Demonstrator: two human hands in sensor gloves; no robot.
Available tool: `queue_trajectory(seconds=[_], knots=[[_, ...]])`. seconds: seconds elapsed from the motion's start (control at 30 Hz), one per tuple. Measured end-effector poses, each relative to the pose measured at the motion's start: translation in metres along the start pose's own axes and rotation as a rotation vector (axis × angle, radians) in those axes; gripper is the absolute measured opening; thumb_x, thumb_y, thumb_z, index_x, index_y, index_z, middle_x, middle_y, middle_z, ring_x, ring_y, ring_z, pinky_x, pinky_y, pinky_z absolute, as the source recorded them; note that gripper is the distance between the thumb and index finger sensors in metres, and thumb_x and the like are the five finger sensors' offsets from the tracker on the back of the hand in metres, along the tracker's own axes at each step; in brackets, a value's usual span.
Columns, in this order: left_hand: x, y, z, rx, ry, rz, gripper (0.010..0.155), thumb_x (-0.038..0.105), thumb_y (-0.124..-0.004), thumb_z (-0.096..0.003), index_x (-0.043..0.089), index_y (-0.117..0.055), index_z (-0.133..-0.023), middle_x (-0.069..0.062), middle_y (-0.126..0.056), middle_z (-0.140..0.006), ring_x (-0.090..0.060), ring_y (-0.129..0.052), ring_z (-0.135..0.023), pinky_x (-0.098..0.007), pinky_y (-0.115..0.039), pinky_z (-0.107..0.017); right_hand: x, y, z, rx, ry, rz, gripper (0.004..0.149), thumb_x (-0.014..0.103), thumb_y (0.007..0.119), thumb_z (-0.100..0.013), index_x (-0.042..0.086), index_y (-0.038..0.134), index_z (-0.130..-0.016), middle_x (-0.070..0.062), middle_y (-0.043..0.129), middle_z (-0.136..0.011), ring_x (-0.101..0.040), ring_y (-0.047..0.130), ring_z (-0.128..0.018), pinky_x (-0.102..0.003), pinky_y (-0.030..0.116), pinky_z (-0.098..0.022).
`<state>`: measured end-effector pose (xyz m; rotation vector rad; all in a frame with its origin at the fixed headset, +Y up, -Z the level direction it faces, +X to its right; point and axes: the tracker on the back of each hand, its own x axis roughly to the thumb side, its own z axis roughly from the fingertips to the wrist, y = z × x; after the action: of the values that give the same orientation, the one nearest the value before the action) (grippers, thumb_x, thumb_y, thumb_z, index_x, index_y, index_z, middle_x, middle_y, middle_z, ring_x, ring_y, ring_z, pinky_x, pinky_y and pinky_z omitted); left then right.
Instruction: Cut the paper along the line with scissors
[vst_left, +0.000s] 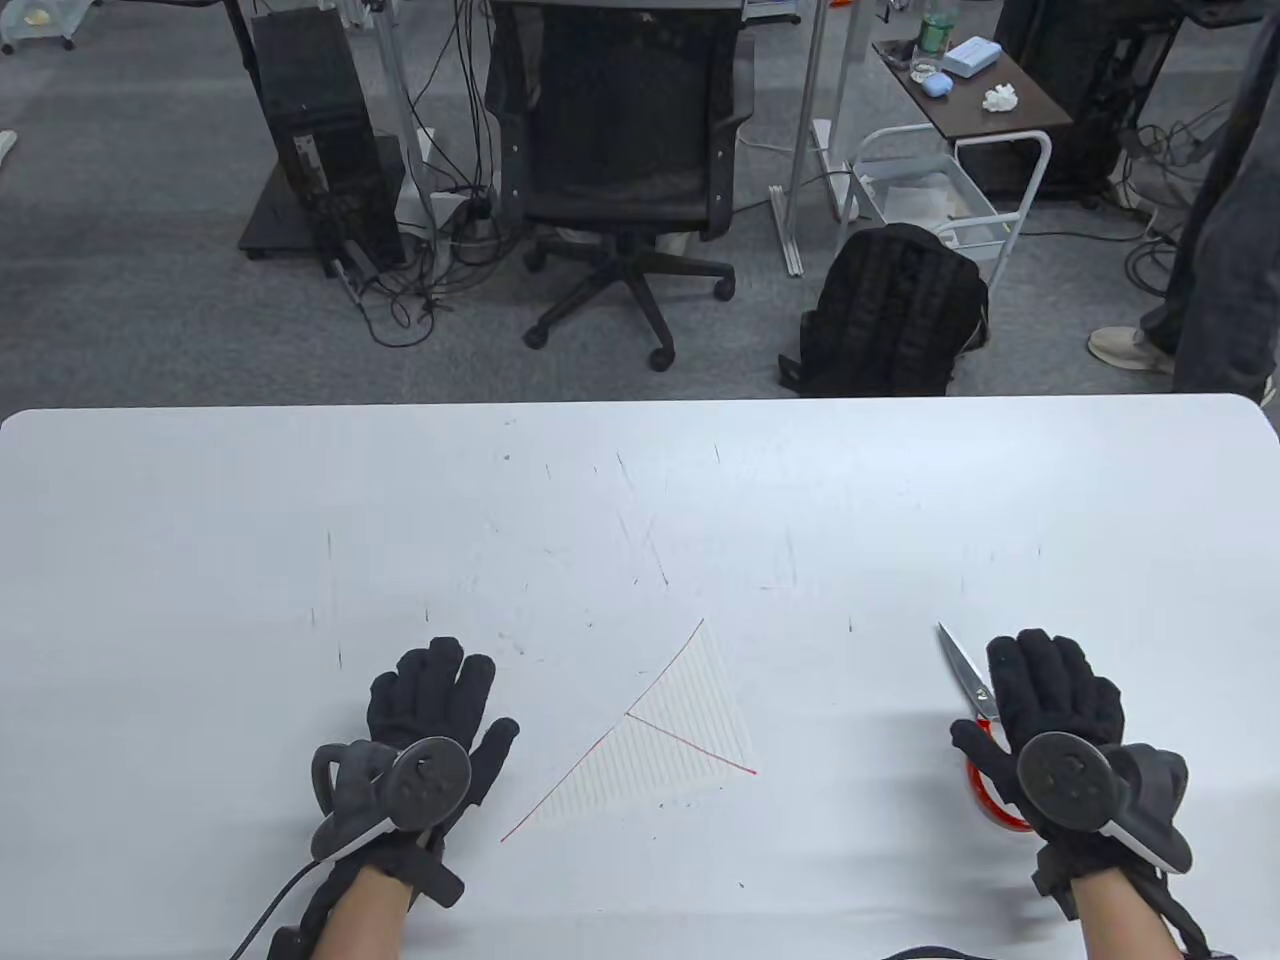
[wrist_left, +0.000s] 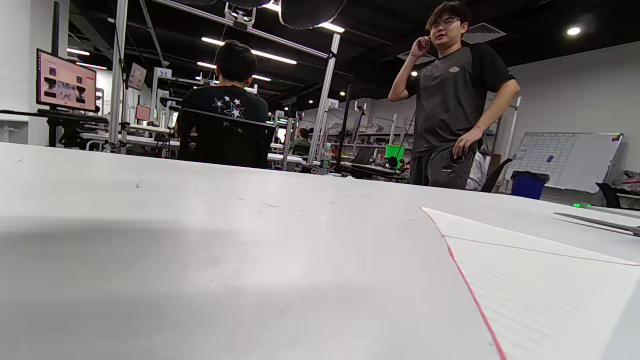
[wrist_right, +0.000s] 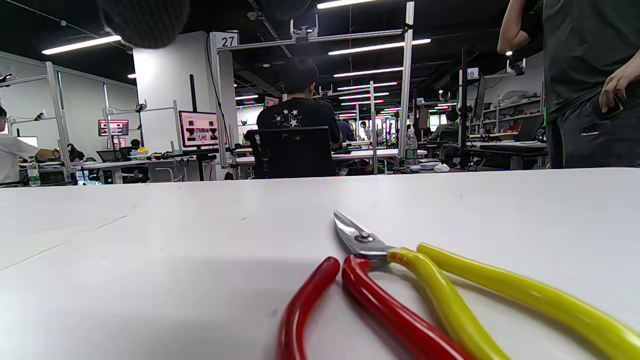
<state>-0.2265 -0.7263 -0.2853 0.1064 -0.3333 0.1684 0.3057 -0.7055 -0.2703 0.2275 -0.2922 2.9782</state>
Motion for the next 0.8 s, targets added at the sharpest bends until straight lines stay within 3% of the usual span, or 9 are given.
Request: queue_trajectory(seconds=[0.63,0.7,0.8], knots=[[-0.0008,0.0003,-0.0004,0.002,-0.004,0.001,0.070,0.055,-0.046,-0.0648,0.010,-0.042,-0.119,-0.026,-0.030,-0.121,-0.055,-0.032,-0.109,-0.073,-0.034,-0.075,0.0046,0.0040,-0.0006,0.015,-0.022,0.024,0.082,0.052,0.066,-0.057,0.008,0.029,-0.116,-0.023,0.018,-0.118,-0.051,0.021,-0.104,-0.070,0.031,-0.071],[-0.0004,-0.0003,-0.0002,-0.004,-0.005,0.003,0.070,0.055,-0.047,-0.0648,0.010,-0.042,-0.119,-0.026,-0.030,-0.121,-0.055,-0.032,-0.109,-0.073,-0.034,-0.075,0.0063,0.0053,-0.0003,0.019,-0.026,0.012,0.083,0.051,0.067,-0.057,0.006,0.029,-0.116,-0.025,0.018,-0.118,-0.053,0.023,-0.104,-0.071,0.034,-0.071],[0.0010,-0.0007,0.0004,-0.011,-0.002,0.003,0.070,0.054,-0.047,-0.0648,0.010,-0.043,-0.119,-0.026,-0.030,-0.121,-0.056,-0.033,-0.109,-0.073,-0.034,-0.075,0.0097,0.0080,-0.0005,0.029,0.004,0.044,0.082,0.041,0.071,-0.057,-0.009,0.034,-0.111,-0.039,0.030,-0.109,-0.058,0.049,-0.094,-0.062,0.061,-0.063]])
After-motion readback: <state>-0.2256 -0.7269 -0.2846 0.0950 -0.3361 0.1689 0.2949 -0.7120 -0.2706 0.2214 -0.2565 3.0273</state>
